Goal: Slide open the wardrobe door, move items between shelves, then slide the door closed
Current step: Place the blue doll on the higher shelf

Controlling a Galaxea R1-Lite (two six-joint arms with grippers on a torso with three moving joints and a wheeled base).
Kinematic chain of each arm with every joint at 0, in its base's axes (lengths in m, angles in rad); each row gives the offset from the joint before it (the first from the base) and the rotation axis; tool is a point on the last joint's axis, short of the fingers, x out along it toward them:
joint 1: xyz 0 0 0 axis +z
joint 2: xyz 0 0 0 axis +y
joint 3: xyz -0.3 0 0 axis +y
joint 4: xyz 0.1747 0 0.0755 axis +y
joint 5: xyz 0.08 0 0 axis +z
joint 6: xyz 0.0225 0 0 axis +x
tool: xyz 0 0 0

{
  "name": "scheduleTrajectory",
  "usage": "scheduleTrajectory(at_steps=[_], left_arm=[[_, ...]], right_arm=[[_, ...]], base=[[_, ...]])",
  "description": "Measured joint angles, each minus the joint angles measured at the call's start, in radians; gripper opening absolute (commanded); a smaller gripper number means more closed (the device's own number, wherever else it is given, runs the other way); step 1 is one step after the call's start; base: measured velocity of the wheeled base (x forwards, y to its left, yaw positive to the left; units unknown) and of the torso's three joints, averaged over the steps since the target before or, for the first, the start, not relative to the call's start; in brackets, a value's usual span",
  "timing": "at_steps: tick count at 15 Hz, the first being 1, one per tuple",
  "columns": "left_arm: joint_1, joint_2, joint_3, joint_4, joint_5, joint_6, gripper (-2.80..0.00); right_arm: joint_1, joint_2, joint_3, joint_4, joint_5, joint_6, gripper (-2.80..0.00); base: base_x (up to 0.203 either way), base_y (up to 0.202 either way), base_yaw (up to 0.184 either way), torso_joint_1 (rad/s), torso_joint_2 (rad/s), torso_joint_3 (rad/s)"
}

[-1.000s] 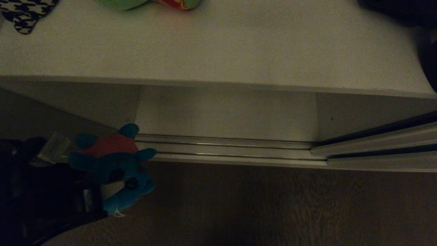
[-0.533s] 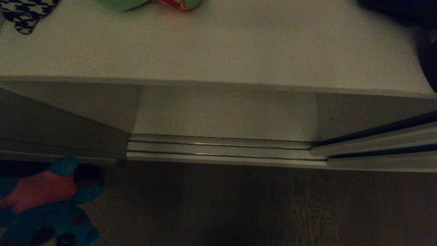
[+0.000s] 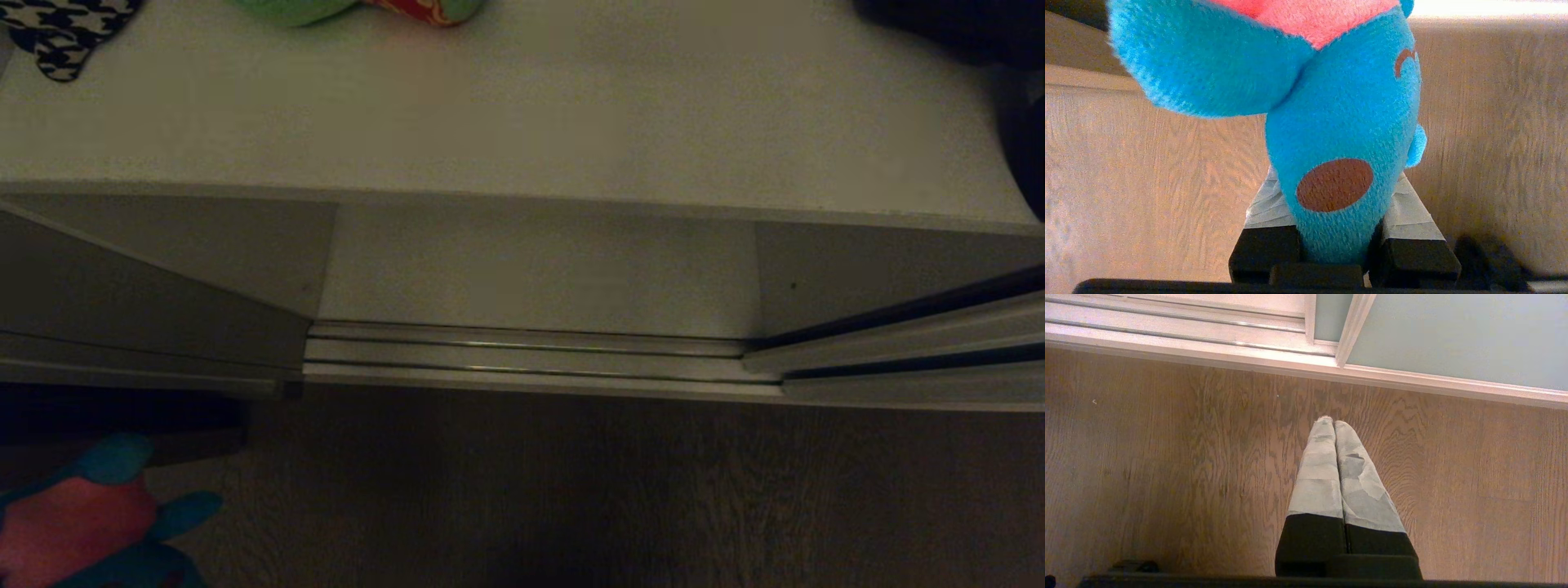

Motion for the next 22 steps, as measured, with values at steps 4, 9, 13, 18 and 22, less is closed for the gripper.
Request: scheduleTrajectory(at_steps=[4, 9, 13, 18, 22], left_arm=[[0.124, -0.065, 0.019, 0.031, -0.118, -0.003, -2.80], [0.119, -0.251, -0.018, 0.148, -0.190, -0.047, -2.80], [0.118, -0.281, -0.025, 0.151, -0.191, -0.054, -2.80], [0.118, -0.288, -0.023, 0.146, -0.182, -0.057, -2.80], [0.118, -0.288, -0.012, 0.140, -0.071, -0.061, -2.80]], right_arm=[[0.000, 0.000, 0.000, 0.000, 0.000, 0.000, -2.80], [0.000, 0.000, 0.000, 0.000, 0.000, 0.000, -2.80], [0.000, 0.000, 0.000, 0.000, 0.000, 0.000, -2.80], [0.000, 0.000, 0.000, 0.000, 0.000, 0.000, -2.80], [0.000, 0.000, 0.000, 0.000, 0.000, 0.000, -2.80]], base=[[0.000, 0.000, 0.000, 0.000, 0.00, 0.000], [0.000, 0.000, 0.000, 0.000, 0.00, 0.000], [0.000, 0.000, 0.000, 0.000, 0.00, 0.000], [0.000, 0.000, 0.000, 0.000, 0.00, 0.000], [0.000, 0.000, 0.000, 0.000, 0.00, 0.000]])
